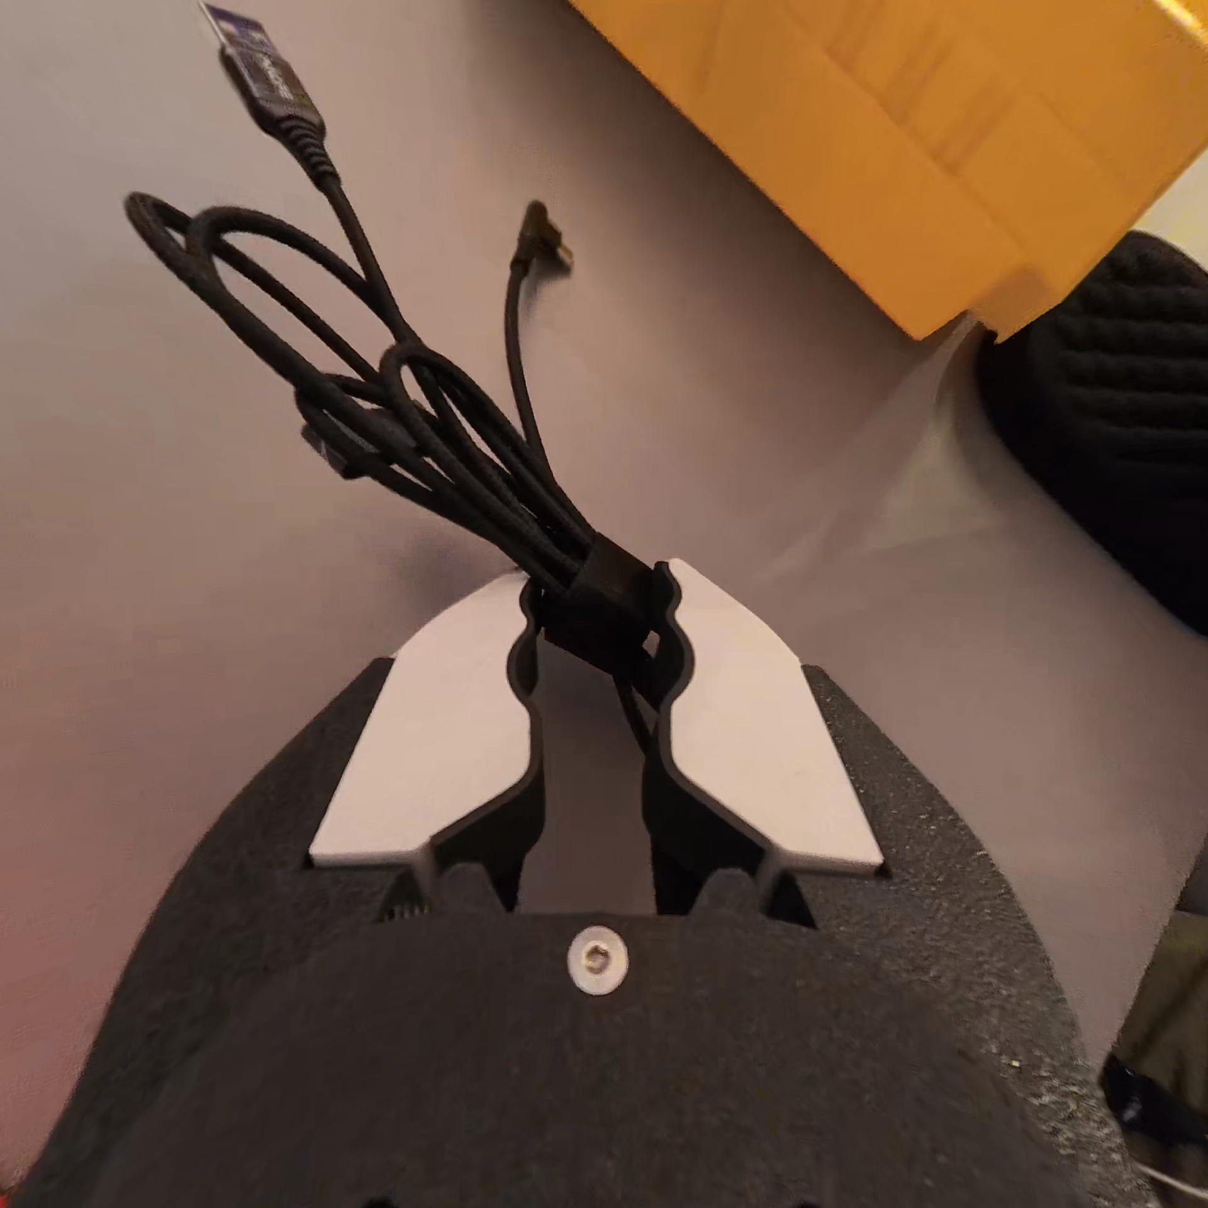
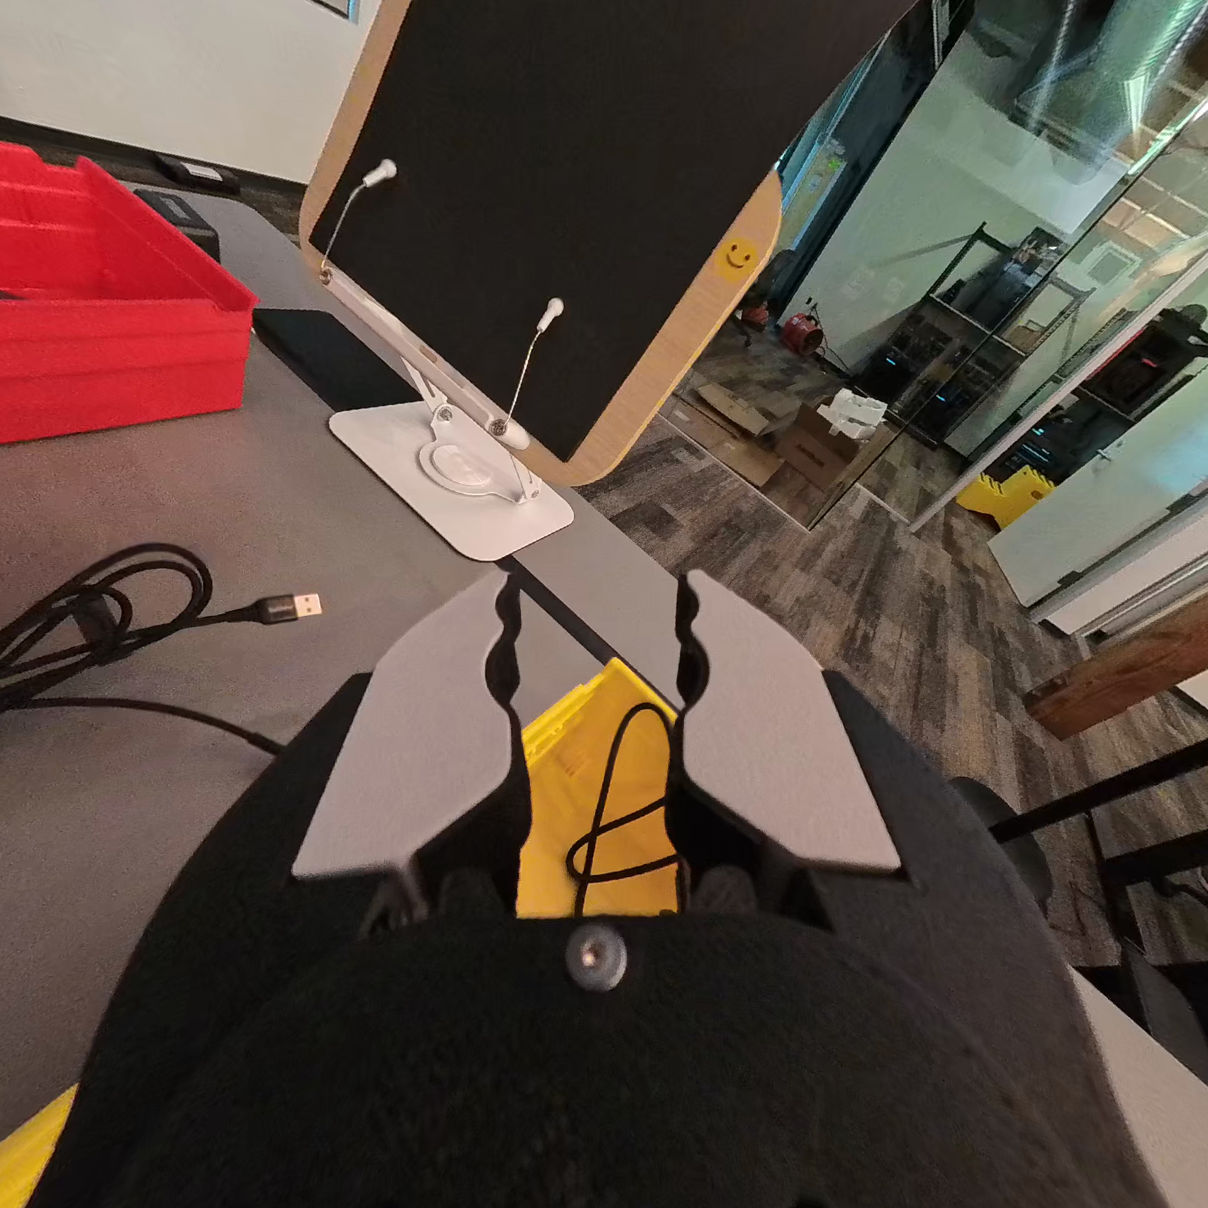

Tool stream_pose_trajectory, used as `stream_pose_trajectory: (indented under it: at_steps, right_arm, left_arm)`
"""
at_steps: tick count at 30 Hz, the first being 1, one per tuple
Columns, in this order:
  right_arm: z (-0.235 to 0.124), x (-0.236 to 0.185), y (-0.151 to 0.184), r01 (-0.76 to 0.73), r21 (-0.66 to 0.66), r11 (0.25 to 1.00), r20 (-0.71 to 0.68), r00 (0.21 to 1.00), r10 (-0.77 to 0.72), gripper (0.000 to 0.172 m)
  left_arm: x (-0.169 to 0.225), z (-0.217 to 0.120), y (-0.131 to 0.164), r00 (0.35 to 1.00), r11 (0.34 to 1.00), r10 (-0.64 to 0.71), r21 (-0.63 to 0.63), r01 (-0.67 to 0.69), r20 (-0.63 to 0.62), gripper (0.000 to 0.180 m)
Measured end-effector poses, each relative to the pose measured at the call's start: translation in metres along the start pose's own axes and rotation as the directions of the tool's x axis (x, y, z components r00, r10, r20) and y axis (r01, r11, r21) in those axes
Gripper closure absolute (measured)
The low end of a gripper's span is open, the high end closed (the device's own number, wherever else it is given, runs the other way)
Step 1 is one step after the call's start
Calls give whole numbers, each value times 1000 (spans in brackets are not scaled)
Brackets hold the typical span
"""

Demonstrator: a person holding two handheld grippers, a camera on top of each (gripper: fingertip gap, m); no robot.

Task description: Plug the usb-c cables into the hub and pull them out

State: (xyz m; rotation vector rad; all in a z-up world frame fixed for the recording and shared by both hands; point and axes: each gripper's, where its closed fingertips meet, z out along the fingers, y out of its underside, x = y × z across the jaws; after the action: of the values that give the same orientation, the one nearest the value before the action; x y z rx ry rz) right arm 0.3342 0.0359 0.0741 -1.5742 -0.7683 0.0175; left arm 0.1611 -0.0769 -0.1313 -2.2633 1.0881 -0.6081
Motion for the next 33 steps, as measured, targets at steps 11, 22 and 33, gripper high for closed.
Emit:
stream_pose_trajectory:
  at_steps: [11,22,33]
  right_arm:
    - [10,1,21,32,-85,996,0,999,-32,125]
    - [8,-11,4,38,-28,999,36,999,-37,125]
    - [28,-26,27,154,-140,978,60,987,-146,125]
  left_arm:
    - [3,-5,5,990,994,-85,-72,77,-111,142]
    - [-151,-208,-33,769,925,231,110,-363,596,150]
    - [-222,-148,11,875,920,390,-80,-384,288,163]
